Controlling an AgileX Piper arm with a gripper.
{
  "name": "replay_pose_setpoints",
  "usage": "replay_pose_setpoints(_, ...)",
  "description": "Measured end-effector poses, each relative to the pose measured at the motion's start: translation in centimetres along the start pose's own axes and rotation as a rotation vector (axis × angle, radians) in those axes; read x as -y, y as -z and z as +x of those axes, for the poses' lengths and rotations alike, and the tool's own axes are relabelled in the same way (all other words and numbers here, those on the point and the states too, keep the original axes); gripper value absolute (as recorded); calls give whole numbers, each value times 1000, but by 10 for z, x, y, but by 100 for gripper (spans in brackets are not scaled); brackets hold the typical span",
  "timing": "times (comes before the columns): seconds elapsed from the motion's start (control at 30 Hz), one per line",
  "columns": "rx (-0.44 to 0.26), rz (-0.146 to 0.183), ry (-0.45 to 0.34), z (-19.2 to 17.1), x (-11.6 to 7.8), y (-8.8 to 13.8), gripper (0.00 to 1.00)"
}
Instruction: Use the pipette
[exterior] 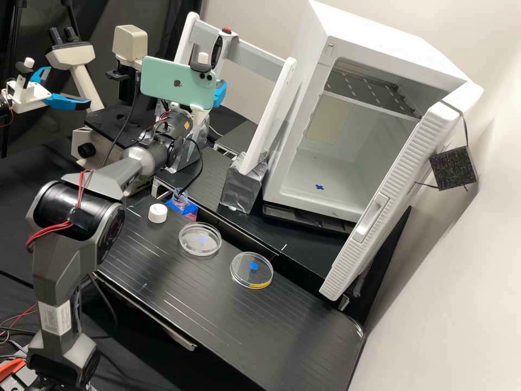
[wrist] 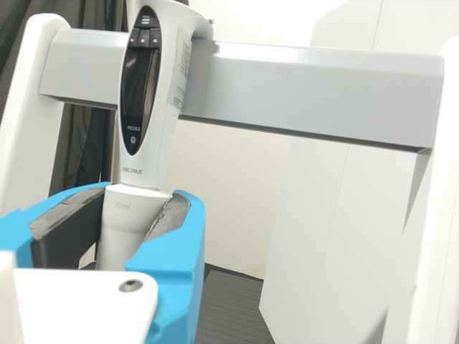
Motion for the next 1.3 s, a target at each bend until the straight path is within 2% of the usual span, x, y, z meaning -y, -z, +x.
replay_pose_setpoints(0.5,2,3,0,0,0,0,0)
replay_pose_setpoints(0.8,14,-1,-17,-5,-6,-5,0)
replay_pose_setpoints(1.3,-1,11,-48,-7,-14,0,0)
